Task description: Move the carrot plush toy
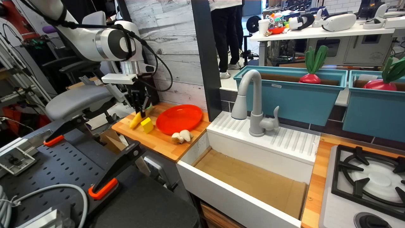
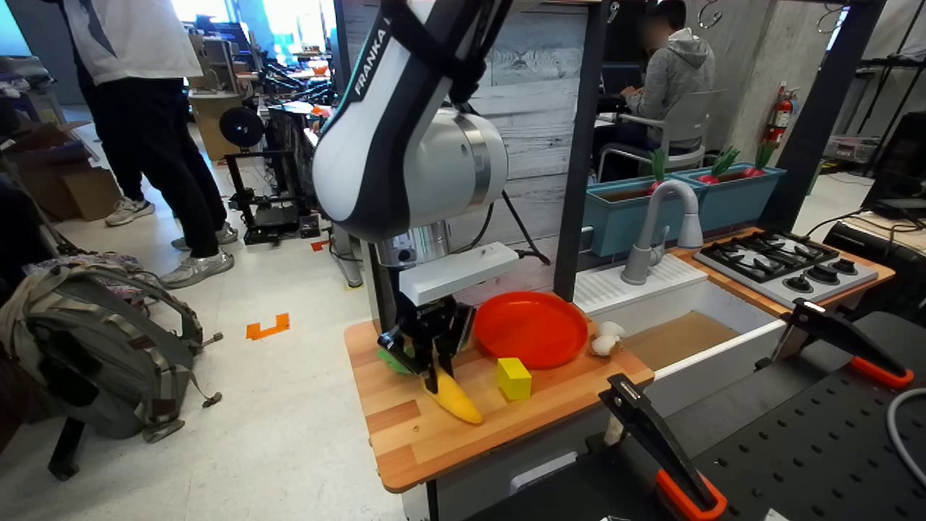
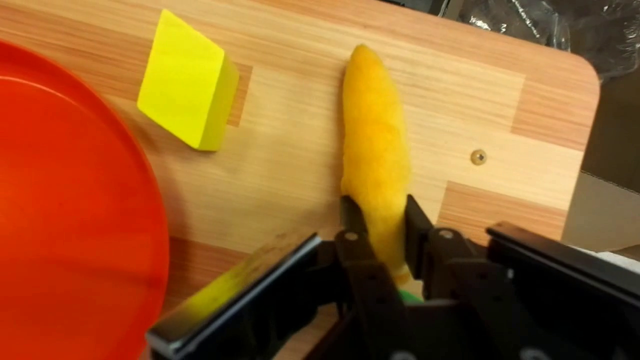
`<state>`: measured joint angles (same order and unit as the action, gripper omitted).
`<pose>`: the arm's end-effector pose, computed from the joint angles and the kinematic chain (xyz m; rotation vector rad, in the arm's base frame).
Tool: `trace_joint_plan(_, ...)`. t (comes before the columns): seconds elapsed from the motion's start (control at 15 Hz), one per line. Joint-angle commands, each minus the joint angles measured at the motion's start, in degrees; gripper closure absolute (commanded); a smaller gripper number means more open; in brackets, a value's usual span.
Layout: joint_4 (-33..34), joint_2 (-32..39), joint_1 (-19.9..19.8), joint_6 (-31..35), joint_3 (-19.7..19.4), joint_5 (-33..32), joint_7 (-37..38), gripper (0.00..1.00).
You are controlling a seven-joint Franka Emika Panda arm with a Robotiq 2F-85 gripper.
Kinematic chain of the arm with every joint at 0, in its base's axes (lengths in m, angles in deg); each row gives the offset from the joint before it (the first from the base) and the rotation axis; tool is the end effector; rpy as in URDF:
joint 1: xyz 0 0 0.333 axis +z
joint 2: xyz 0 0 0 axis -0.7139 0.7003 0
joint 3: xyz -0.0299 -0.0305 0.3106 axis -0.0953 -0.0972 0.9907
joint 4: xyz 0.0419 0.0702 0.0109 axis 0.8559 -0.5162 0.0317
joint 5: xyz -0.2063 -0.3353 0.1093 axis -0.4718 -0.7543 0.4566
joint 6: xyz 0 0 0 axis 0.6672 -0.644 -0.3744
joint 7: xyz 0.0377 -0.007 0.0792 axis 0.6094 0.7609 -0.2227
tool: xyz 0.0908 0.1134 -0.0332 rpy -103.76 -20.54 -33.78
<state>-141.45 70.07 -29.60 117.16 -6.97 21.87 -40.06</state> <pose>0.5946 0.2415 -0.0559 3.0611 0.4698 -0.4220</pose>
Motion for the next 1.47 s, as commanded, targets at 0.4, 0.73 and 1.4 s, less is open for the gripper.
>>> trace_joint_plan(0.4, -7.3, -4.6, -0.3, 17.1, -1.0, 4.5, 9.3, 0.97)
trace_joint_plan(0.73, -12.0, -5.8, -4.8, 22.8, 1.3, 10.8, 6.9, 0.97)
trace_joint_plan(1.4, -13.1, -6.0, -12.1, 25.4, 3.8, 17.5, 6.3, 0.97)
